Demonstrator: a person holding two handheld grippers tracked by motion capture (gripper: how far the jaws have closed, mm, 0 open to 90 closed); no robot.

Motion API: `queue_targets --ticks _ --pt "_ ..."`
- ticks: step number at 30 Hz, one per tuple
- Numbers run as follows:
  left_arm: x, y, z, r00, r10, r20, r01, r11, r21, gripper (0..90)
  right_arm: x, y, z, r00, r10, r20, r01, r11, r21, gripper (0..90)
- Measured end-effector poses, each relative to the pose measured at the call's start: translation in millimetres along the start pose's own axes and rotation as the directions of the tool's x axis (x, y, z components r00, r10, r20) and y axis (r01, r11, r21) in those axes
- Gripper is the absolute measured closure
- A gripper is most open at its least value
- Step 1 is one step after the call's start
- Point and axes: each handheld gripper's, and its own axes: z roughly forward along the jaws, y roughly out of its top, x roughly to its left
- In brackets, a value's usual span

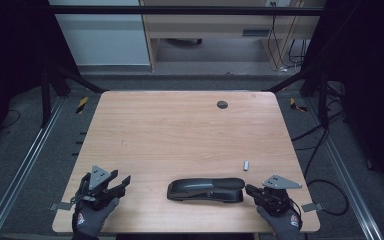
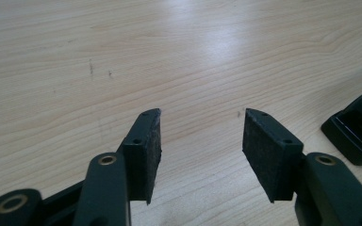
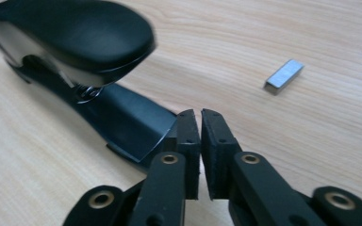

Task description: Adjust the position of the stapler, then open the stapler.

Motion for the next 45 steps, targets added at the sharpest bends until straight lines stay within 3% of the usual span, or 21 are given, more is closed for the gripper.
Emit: queue_targets --ticks 6,17,29,34,43,44,45 --pt "-6.5 4.2 -0.4 0.9994 0.031 0.013 -0.031 0.9995 -0.004 42.6 -9.4 1.1 -2.1 0.9984 0.022 0.052 -0.020 0.999 -0.034 75.4" --pt "-19.6 11.9 -2.8 0.9951 0.084 0.051 -0.084 0.9964 -0.001 36.1 -25.5 -1.8 -6.4 0.9875 0.068 0.142 -0.057 0.995 -0.082 57.2" --pt "-35.2 22.7 -6.5 0.9829 0.166 0.081 -0.166 0.9861 -0.003 32.9 -29.0 -2.8 -6.4 0.9821 0.053 0.181 -0.039 0.996 -0.082 54.9" --pt "-43.5 29.2 -8.5 0.9738 0.204 0.099 -0.205 0.9787 -0.002 32.3 -29.4 -2.8 -6.6 0.9817 0.058 0.181 -0.045 0.996 -0.078 54.2" --pt "-63.7 40.0 -13.0 0.9518 0.279 0.128 -0.279 0.9602 -0.020 31.9 -30.1 -2.7 -5.2 0.9814 0.057 0.183 -0.044 0.996 -0.075 53.4" --pt "-65.9 42.0 -13.7 0.9460 0.299 0.124 -0.298 0.9541 -0.034 31.9 -30.0 -2.7 -5.4 0.9817 0.059 0.181 -0.046 0.996 -0.075 53.3" --pt "-67.4 43.0 -14.5 0.9442 0.305 0.124 -0.303 0.9522 -0.035 31.8 -30.0 -2.7 -5.5 0.9814 0.059 0.183 -0.046 0.996 -0.075 53.3"
